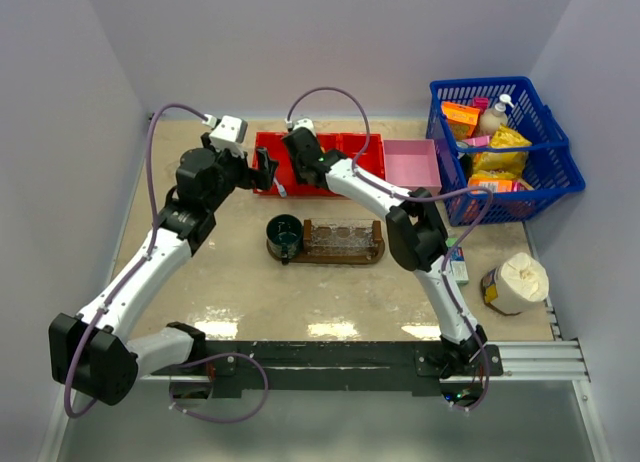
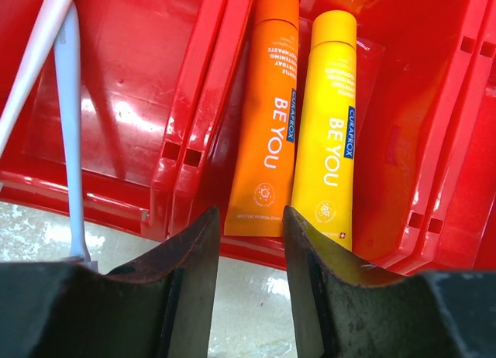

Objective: Prepare toiletry sets of a toothbrush and toothpaste on the tray

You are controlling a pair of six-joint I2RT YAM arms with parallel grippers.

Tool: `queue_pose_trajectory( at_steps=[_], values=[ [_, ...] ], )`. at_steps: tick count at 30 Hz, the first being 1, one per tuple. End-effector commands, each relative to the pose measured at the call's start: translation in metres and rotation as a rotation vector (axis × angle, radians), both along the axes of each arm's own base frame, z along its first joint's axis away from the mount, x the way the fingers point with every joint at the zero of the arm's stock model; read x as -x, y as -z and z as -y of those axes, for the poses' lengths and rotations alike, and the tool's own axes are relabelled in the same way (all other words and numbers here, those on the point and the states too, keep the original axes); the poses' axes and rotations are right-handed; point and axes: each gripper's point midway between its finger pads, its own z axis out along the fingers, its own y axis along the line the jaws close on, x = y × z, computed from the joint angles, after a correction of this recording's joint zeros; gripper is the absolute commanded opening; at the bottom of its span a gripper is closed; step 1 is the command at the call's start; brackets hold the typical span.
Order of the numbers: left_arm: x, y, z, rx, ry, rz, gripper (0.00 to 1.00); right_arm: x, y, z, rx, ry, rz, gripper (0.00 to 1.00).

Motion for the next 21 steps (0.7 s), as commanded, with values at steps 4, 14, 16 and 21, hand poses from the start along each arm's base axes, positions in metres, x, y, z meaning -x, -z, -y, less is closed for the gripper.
queue_pose_trajectory(
  at_steps=[4, 14, 16, 21],
  values=[
    [-0.003, -0.013, 0.006, 0.032, 0.017, 0.034, 1.00, -0.014, -0.002, -0.007, -0.028, 0.014, 0.045, 0.39],
    [-0.003, -0.013, 0.006, 0.033, 0.020, 0.032, 1.00, -0.016, 0.008, -0.008, -0.032, 0.027, 0.043, 0.36],
    [-0.004, -0.012, 0.006, 0.033, 0.020, 0.031, 1.00, -0.018, 0.008, -0.008, -0.030, 0.031, 0.051, 0.36],
    [-0.003, -0.013, 0.006, 0.031, 0.021, 0.031, 1.00, -0.020, 0.012, -0.001, -0.001, 0.054, 0.072, 0.30]
  ],
)
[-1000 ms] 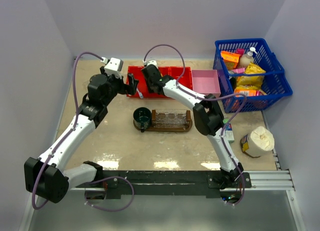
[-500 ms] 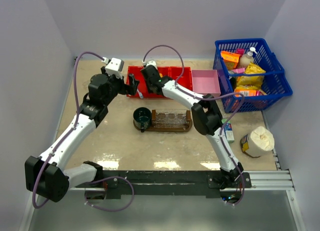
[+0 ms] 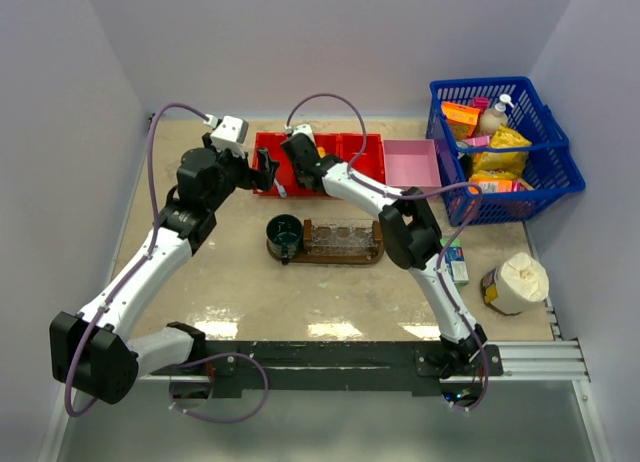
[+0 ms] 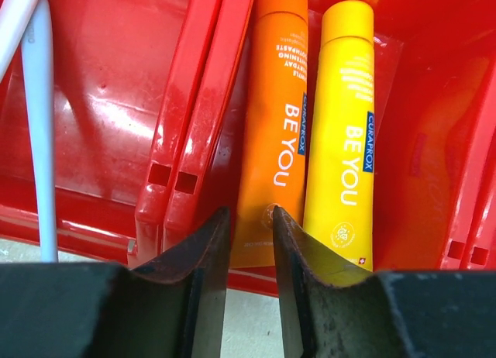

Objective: Prepare toiletry sets of a toothbrush and toothpaste on the tray

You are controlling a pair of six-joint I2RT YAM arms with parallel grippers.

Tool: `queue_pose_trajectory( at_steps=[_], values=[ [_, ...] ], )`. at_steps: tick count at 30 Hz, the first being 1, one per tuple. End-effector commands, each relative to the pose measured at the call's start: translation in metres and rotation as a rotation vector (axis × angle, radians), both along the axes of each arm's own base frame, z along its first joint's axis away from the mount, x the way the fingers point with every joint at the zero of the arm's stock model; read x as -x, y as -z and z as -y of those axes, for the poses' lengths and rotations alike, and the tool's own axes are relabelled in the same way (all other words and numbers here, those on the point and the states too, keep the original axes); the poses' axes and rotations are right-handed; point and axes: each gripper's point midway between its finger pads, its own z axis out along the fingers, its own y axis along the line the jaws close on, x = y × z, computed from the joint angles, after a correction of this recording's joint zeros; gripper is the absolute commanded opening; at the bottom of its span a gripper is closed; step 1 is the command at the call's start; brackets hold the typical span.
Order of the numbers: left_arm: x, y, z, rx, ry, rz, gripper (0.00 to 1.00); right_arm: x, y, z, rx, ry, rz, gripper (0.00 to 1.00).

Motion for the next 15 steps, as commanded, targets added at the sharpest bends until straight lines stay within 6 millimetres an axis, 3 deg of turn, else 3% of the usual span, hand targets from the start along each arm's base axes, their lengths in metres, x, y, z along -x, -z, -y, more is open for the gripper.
queue_pose_trajectory(
  at_steps=[1, 15],
  values=[
    [-0.003, -0.017, 0.005, 0.033, 0.013, 0.042, 1.00, -0.012, -0.013, 0.005, -0.001, 0.046, 0.075, 0.29],
    [-0.003, -0.015, 0.005, 0.035, 0.013, 0.037, 1.00, -0.017, -0.022, 0.020, 0.087, 0.077, 0.161, 0.17]
  ],
)
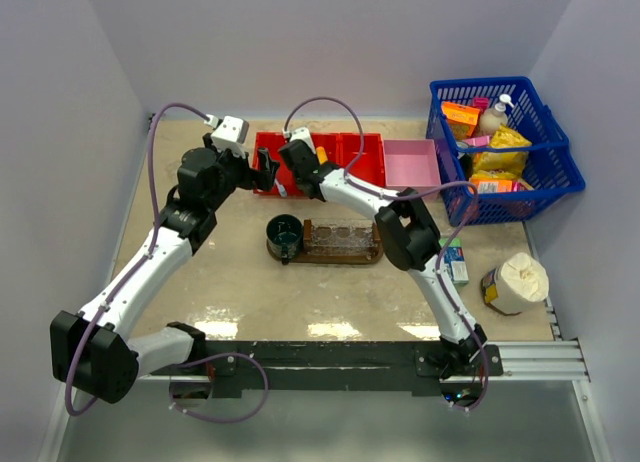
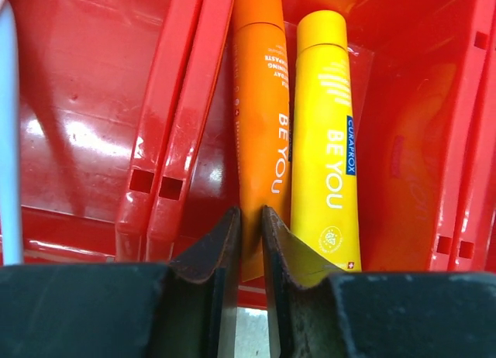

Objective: Prepare toiletry sets of a toothbrush and toothpaste on the tray

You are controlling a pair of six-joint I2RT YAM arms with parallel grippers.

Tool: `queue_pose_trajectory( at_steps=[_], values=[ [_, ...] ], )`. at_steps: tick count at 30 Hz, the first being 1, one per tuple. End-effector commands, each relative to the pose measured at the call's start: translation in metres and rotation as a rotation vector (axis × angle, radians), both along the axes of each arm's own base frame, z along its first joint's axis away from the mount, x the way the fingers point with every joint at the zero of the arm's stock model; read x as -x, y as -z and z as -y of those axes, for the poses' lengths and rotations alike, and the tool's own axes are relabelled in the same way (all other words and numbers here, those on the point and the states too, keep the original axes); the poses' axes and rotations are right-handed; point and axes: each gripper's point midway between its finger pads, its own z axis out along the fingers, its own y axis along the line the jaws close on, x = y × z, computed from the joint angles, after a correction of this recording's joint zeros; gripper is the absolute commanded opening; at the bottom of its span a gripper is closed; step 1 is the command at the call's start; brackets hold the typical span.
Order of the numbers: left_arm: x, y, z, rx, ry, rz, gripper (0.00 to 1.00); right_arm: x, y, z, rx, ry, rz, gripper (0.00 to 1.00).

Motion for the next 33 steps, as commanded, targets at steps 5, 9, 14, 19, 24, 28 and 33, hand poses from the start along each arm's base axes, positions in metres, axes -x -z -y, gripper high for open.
queue_pose_trajectory(
  at_steps=[5, 9, 14, 19, 24, 28, 33],
  values=[
    [-0.004, -0.016, 0.004, 0.030, 0.006, 0.041, 1.00, -0.010, -0.028, 0.011, 0.029, 0.032, 0.084, 0.04],
    [-0.004, -0.016, 0.003, 0.028, 0.004, 0.040, 1.00, -0.010, -0.041, 0.009, 0.016, 0.014, 0.096, 0.00],
    [-0.004, -0.017, 0.002, 0.026, 0.001, 0.044, 1.00, -0.008, -0.068, 0.004, -0.019, -0.024, 0.116, 0.00],
    [-0.004, -0.017, 0.000, 0.014, -0.010, 0.046, 1.00, -0.005, -0.099, 0.001, -0.061, -0.056, 0.140, 0.00],
    [-0.004, -0.021, -0.003, 0.011, -0.020, 0.057, 1.00, 0.001, -0.129, 0.000, -0.113, -0.090, 0.157, 0.00],
    [-0.003, -0.024, -0.005, 0.005, -0.028, 0.066, 1.00, 0.006, -0.144, 0.002, -0.142, -0.110, 0.152, 0.00],
    [-0.001, -0.029, -0.007, -0.010, -0.025, 0.087, 1.00, 0.022, -0.154, 0.003, -0.179, -0.187, 0.100, 0.00]
  ],
)
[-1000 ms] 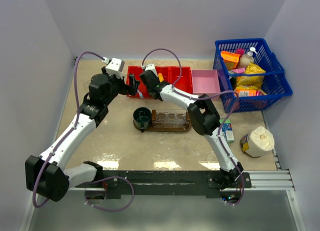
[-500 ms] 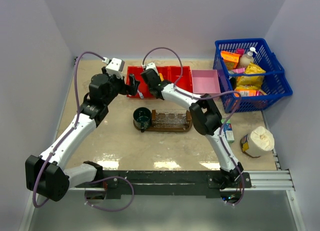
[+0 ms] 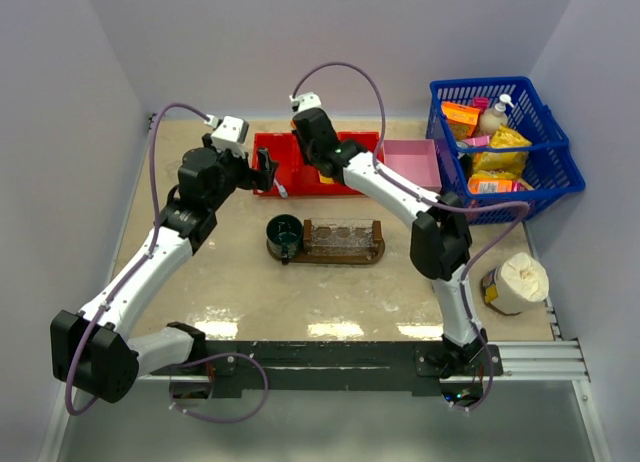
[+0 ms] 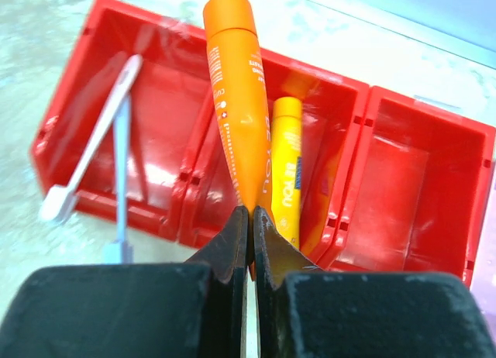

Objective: Prepare toiletry sets of a toothbrush and toothpaste on the tray

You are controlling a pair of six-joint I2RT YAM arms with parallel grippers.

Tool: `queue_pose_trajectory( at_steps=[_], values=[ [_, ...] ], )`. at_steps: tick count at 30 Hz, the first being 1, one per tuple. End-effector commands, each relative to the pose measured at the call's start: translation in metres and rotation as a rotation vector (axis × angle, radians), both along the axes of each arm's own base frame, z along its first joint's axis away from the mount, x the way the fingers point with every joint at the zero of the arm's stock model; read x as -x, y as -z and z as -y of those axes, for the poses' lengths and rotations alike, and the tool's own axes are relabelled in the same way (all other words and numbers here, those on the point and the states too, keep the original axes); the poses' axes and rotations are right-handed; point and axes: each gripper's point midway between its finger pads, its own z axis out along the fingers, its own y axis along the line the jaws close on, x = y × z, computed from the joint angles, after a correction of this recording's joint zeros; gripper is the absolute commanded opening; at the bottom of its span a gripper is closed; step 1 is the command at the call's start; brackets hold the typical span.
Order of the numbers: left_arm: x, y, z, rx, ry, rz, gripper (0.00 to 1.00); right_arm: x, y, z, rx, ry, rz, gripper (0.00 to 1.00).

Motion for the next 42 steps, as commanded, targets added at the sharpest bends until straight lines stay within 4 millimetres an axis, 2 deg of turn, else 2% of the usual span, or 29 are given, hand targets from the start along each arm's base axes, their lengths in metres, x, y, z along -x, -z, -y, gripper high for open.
queue_pose_trajectory(
  at_steps=[1, 3, 4, 6, 7, 9, 10, 13, 15, 17, 22, 25, 26, 29, 36, 38, 42],
  values=[
    [0.000, -0.030, -0.002, -0.006, 0.002, 0.092, 1.00, 0.020, -0.044, -0.002, -0.077, -0.103, 0.009, 0.00],
    [0.003, -0.033, 0.004, -0.025, 0.054, 0.112, 1.00, 0.030, -0.045, 0.004, -0.083, -0.129, -0.017, 0.00],
    [0.004, -0.036, 0.008, -0.032, 0.078, 0.125, 1.00, 0.040, -0.058, 0.003, -0.109, -0.164, -0.018, 0.00],
    [0.008, -0.036, 0.017, -0.053, 0.146, 0.137, 1.00, 0.055, -0.056, 0.010, -0.094, -0.192, -0.059, 0.00],
    [0.010, -0.038, 0.020, -0.060, 0.173, 0.146, 1.00, 0.067, -0.069, 0.013, -0.112, -0.222, -0.068, 0.00],
    [0.020, -0.040, 0.035, -0.091, 0.291, 0.181, 1.00, 0.086, -0.070, 0.017, -0.118, -0.264, -0.100, 0.00],
    [0.024, -0.040, 0.041, -0.098, 0.334, 0.189, 1.00, 0.099, -0.080, 0.019, -0.135, -0.295, -0.113, 0.00],
    [0.041, -0.038, 0.060, -0.128, 0.487, 0.204, 1.00, 0.125, -0.083, 0.026, -0.150, -0.343, -0.167, 0.00],
    [0.057, -0.034, 0.073, -0.142, 0.615, 0.214, 1.00, 0.140, -0.093, 0.037, -0.153, -0.347, -0.169, 0.00],
    [0.071, -0.039, 0.083, -0.137, 0.697, 0.234, 1.00, 0.162, -0.098, 0.044, -0.169, -0.379, -0.205, 0.00],
    [0.100, -0.027, 0.098, -0.157, 0.822, 0.208, 1.00, 0.199, -0.098, 0.066, -0.145, -0.384, -0.297, 0.00],
    [0.117, -0.015, 0.118, -0.185, 0.912, 0.177, 1.00, 0.220, -0.099, 0.072, -0.141, -0.412, -0.339, 0.00],
    [0.126, -0.012, 0.127, -0.188, 0.954, 0.170, 1.00, 0.225, -0.098, 0.072, -0.140, -0.421, -0.350, 0.00],
    [0.135, -0.007, 0.137, -0.185, 1.012, 0.152, 1.00, 0.241, -0.097, 0.074, -0.143, -0.455, -0.390, 0.00],
    [0.160, -0.012, 0.143, -0.156, 1.132, 0.130, 1.00, 0.270, -0.102, 0.072, -0.156, -0.566, -0.448, 0.00],
    [0.172, -0.005, 0.144, -0.130, 1.199, 0.080, 1.00, 0.279, -0.105, 0.071, -0.169, -0.603, -0.466, 0.00],
    [0.182, 0.007, 0.148, -0.125, 1.251, 0.018, 1.00, 0.290, -0.109, 0.070, -0.181, -0.651, -0.486, 0.00]
  ],
)
